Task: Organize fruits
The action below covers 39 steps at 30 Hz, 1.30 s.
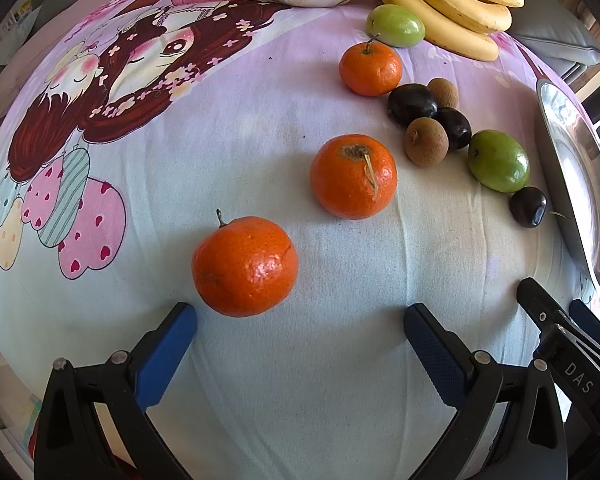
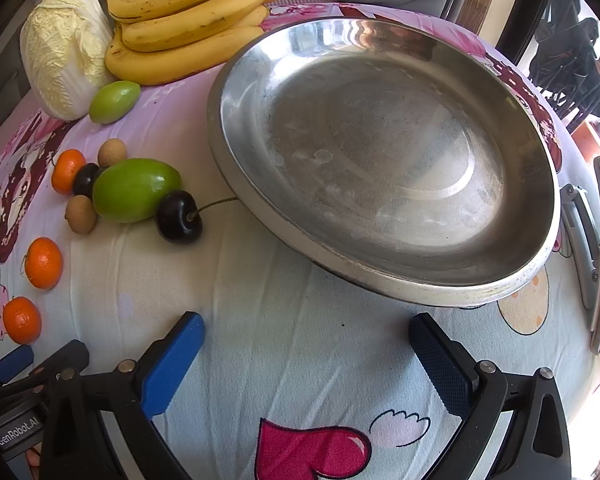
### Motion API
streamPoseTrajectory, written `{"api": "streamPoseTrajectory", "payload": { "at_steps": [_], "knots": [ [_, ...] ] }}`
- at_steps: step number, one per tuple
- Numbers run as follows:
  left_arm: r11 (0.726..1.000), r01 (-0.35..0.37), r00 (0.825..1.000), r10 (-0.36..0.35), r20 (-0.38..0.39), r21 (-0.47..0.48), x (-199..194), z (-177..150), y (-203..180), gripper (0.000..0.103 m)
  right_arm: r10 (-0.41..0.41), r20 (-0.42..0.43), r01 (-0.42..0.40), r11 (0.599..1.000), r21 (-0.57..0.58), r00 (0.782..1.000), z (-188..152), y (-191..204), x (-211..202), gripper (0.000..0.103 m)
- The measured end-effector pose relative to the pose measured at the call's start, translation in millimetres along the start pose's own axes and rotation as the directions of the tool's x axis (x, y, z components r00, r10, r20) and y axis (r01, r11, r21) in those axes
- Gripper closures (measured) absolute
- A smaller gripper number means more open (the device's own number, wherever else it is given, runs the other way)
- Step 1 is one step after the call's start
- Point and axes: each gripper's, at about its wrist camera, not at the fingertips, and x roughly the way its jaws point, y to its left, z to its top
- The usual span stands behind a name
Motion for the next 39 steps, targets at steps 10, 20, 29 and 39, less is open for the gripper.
{"api": "streamPoseTrajectory", "payload": {
  "at_steps": [10, 20, 29, 39],
  "knots": [
    [1.0, 0.0, 1.0, 0.0, 0.001, 0.0, -0.2, 0.0, -0.9, 0.0, 0.001, 0.008, -0.001, 1.0, 0.009, 1.0, 0.6, -1.5, -0.6, 0.0],
    [1.0, -0.001, 1.0, 0.001, 0.001, -0.001, -0.1, -0.7, -1.9, 0.0, -0.001, 0.016, 0.001, 1.0, 0.009, 1.0, -1.8, -1.1, -2.2, 0.0],
    [1.0, -0.002, 1.0, 0.002, 0.002, 0.0, 0.0, -0.3, -1.8, 0.0, -0.001, 0.026, 0.001, 1.0, 0.014, 1.0, -3.1, -0.9, -4.2, 0.0],
    [1.0, 0.0, 1.0, 0.0, 0.004, 0.0, 0.0, -0.5, -0.8, 0.0, -0.004, 0.03, 0.004, 1.0, 0.01, 1.0, -3.0, -0.2, -4.5, 0.0]
  ]
}}
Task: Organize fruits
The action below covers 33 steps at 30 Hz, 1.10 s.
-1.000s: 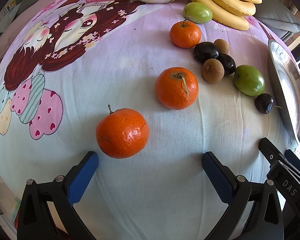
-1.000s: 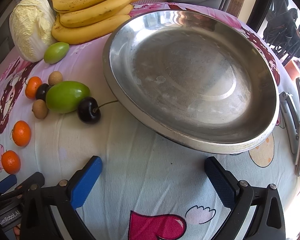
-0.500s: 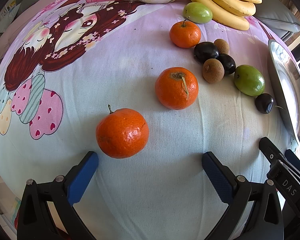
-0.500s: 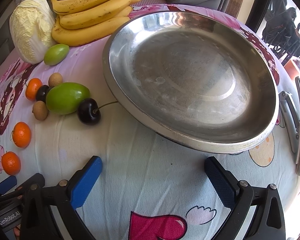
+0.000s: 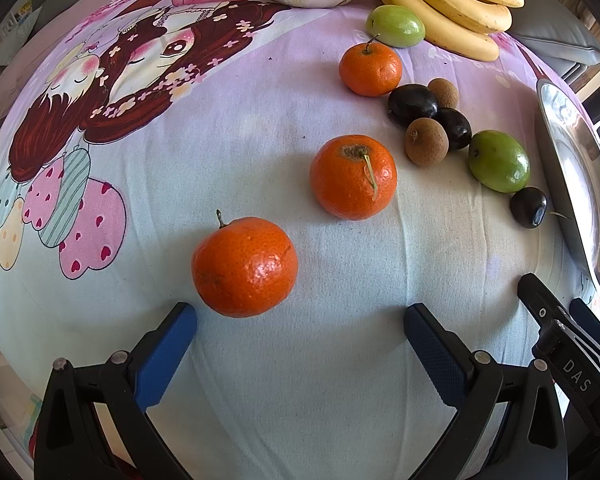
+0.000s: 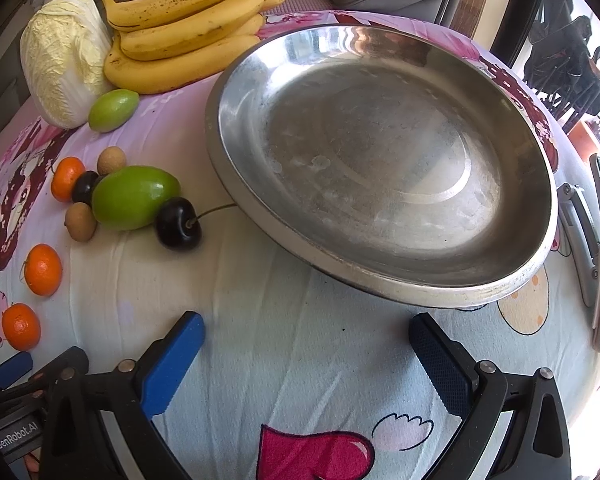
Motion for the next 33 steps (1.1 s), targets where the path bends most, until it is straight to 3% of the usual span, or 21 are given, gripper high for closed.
{"api": "streamPoseTrajectory", "payload": {
  "at_steps": [6, 10, 17, 24, 29, 33],
  "knots": [
    [1.0, 0.025, 1.0, -0.025, 0.014, -0.012, -6.4, 0.5, 5.6, 0.0, 0.021, -0.039, -0.021, 1.0, -0.001, 0.999, 7.8, -1.7, -1.6, 0.0],
    [0.998, 0.065, 0.997, -0.065, 0.041, -0.001, -17.3, 2.5, 9.4, 0.0, 0.086, -0.036, -0.085, 0.996, 0.018, 0.996, 9.1, -7.0, -9.3, 0.0],
    [0.993, 0.12, 0.989, -0.12, 0.084, 0.005, -40.2, 12.1, 25.0, 0.0, 0.122, 0.023, -0.122, 0.992, 0.025, 0.992, 12.6, -8.5, -33.9, 0.001],
    [0.99, 0.138, 0.983, -0.134, 0.126, -0.031, -61.9, 26.7, 45.0, 0.001, 0.135, 0.071, -0.132, 0.99, -0.038, 0.988, 23.6, 5.3, -57.0, 0.001],
    [0.99, 0.142, 0.984, -0.138, 0.112, -0.026, -63.3, 29.5, 48.9, 0.005, 0.186, 0.06, -0.183, 0.982, -0.047, 0.981, 30.0, 14.5, -61.8, 0.008],
    [0.989, 0.143, 0.988, -0.139, 0.074, -0.042, -49.1, 22.7, 39.0, 0.02, 0.225, 0.037, -0.221, 0.971, -0.089, 0.974, 34.2, 33.4, -59.9, 0.016]
  ]
}}
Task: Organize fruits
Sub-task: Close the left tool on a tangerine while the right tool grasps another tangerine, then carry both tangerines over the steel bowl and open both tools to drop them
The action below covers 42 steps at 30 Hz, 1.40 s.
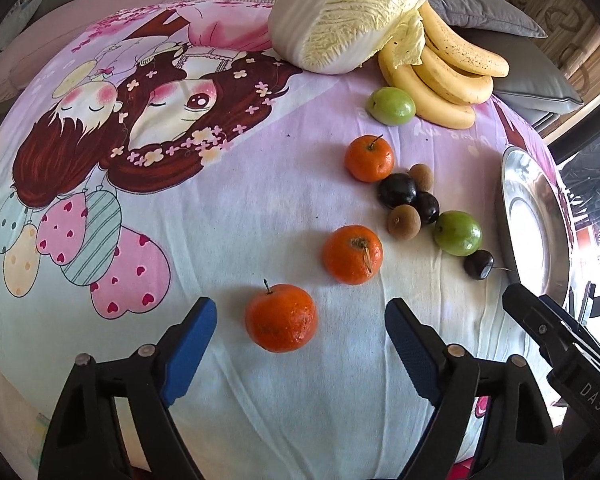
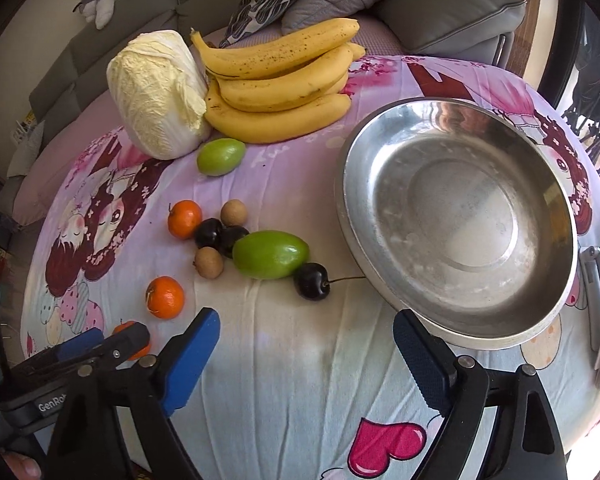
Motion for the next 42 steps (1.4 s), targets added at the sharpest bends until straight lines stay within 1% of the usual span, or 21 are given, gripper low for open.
{"api": "streamPoseTrajectory", "payload": {
  "at_steps": [2, 5, 7, 8, 12, 19, 21, 23, 26, 29, 30, 32, 38, 42],
  "knots": [
    [1.0, 0.001, 1.0, -0.001, -0.013, -0.008, 3.2, -2.5, 1.9, 0.024, 0.025, -0.014, -0.025, 1.0, -0.018, 1.0, 2.8, 9.6, 3.6, 0.02],
    [1.0, 0.003, 1.0, -0.004, -0.031, -0.011, 7.2, -6.1, 3.6, 0.033, 0.065, -0.037, -0.066, 0.997, -0.035, 0.997, 8.3, 24.4, 10.3, 0.023],
    [1.0, 0.013, 0.999, -0.014, -0.037, -0.022, 9.1, -6.5, 6.3, 0.042, 0.086, -0.053, -0.088, 0.995, -0.048, 0.995, 12.1, 34.4, 15.9, 0.026],
    [1.0, 0.014, 0.999, -0.015, -0.04, -0.026, 10.4, -6.6, 7.5, 0.043, 0.095, -0.064, -0.098, 0.994, -0.051, 0.993, 13.9, 39.1, 19.3, 0.029],
    [0.999, 0.031, 0.998, -0.033, -0.045, -0.044, 13.2, -6.3, 12.0, 0.054, 0.154, -0.121, -0.161, 0.986, -0.046, 0.981, 19.8, 56.2, 36.1, 0.037],
    [0.997, 0.052, 0.998, -0.055, -0.044, -0.063, 12.6, -9.0, 20.5, 0.054, 0.175, -0.185, -0.191, 0.979, -0.07, 0.967, 23.2, 84.1, 58.6, 0.042],
    [0.997, 0.051, 0.998, -0.053, -0.04, -0.059, 11.8, -8.4, 22.0, 0.054, 0.183, -0.202, -0.202, 0.976, -0.081, 0.962, 23.2, 90.5, 63.4, 0.045],
    [0.997, 0.053, 0.998, -0.055, -0.04, -0.059, 11.2, -8.2, 22.9, 0.054, 0.178, -0.215, -0.202, 0.975, -0.096, 0.96, 23.0, 96.6, 68.6, 0.046],
    [0.997, 0.054, 0.998, -0.057, -0.038, -0.059, 11.5, -7.1, 23.0, 0.054, 0.158, -0.235, -0.191, 0.974, -0.122, 0.959, 22.3, 103.6, 77.1, 0.054],
    [0.997, 0.052, 0.998, -0.054, -0.036, -0.051, 11.7, -4.8, 22.8, 0.054, 0.179, -0.256, -0.215, 0.969, -0.118, 0.95, 21.1, 105.4, 83.4, 0.062],
    [0.998, 0.051, 0.998, -0.052, -0.035, -0.047, 12.3, -4.0, 21.8, 0.054, 0.18, -0.256, -0.216, 0.969, -0.12, 0.95, 20.7, 106.1, 84.0, 0.062],
    [0.998, 0.051, 0.998, -0.053, -0.034, -0.04, 15.2, -0.1, 18.1, 0.061, 0.171, -0.247, -0.21, 0.968, -0.139, 0.954, 20.7, 108.7, 82.6, 0.062],
    [0.997, 0.073, 0.997, -0.074, -0.016, -0.039, 12.8, 4.1, 16.5, 0.062, 0.186, -0.223, -0.221, 0.965, -0.144, 0.957, 20.2, 107.5, 75.7, 0.062],
    [0.998, 0.062, 0.998, -0.062, -0.006, -0.026, 12.2, 4.9, 13.1, 0.062, 0.189, -0.198, -0.219, 0.965, -0.143, 0.962, 22.0, 103.7, 66.4, 0.062]
  ]
}}
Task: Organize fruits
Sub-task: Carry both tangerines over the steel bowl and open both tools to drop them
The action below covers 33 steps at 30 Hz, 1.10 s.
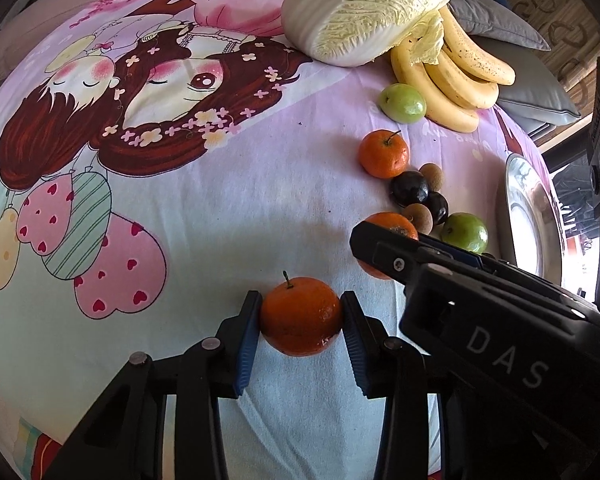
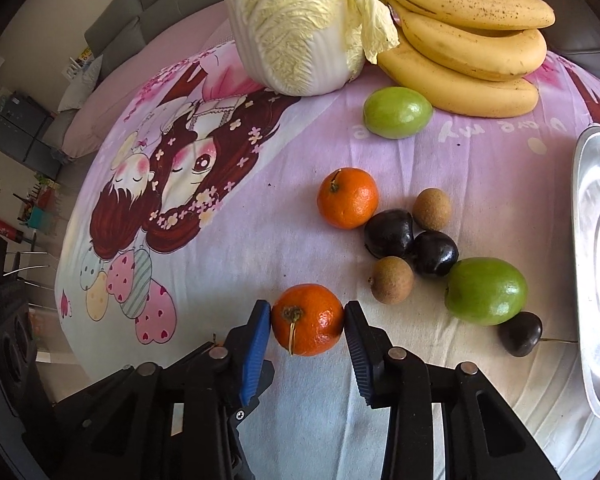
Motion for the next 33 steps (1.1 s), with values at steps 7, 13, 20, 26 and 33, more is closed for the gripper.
{"api": "streamPoseTrajectory", "payload": {
  "at_steps": [7, 13, 20, 26, 33],
  "knots": [
    [1.0, -0.029, 0.999, 0.029, 0.016, -0.012, 1.4, 1.4, -2.6, 0.062, -0.017, 0.014, 0.017, 1.0, 0.015, 1.0, 2.1, -8.6, -15.1, 0.062],
    [0.999, -0.042, 0.998, 0.042, 0.035, -0.018, -7.2, 2.9, -3.2, 0.062, -0.026, 0.067, 0.024, 0.999, 0.032, 0.997, 6.0, -19.2, -37.9, 0.062],
    [0.999, -0.037, 0.998, 0.038, 0.04, -0.029, -11.8, 21.5, -19.7, 0.062, -0.027, 0.11, 0.016, 0.995, 0.097, 0.994, 6.8, -48.0, -59.2, 0.062],
    [0.999, -0.043, 0.997, 0.045, 0.067, -0.032, -18.0, 39.4, -35.0, 0.062, -0.029, 0.166, 0.004, 0.989, 0.149, 0.986, 9.2, -72.1, -81.1, 0.062],
    [0.999, -0.031, 0.997, 0.03, 0.072, 0.013, -21.1, 54.7, -69.4, 0.062, -0.045, 0.207, -0.005, 0.972, 0.236, 0.977, 12.1, -108.6, -98.2, 0.062]
  ]
}}
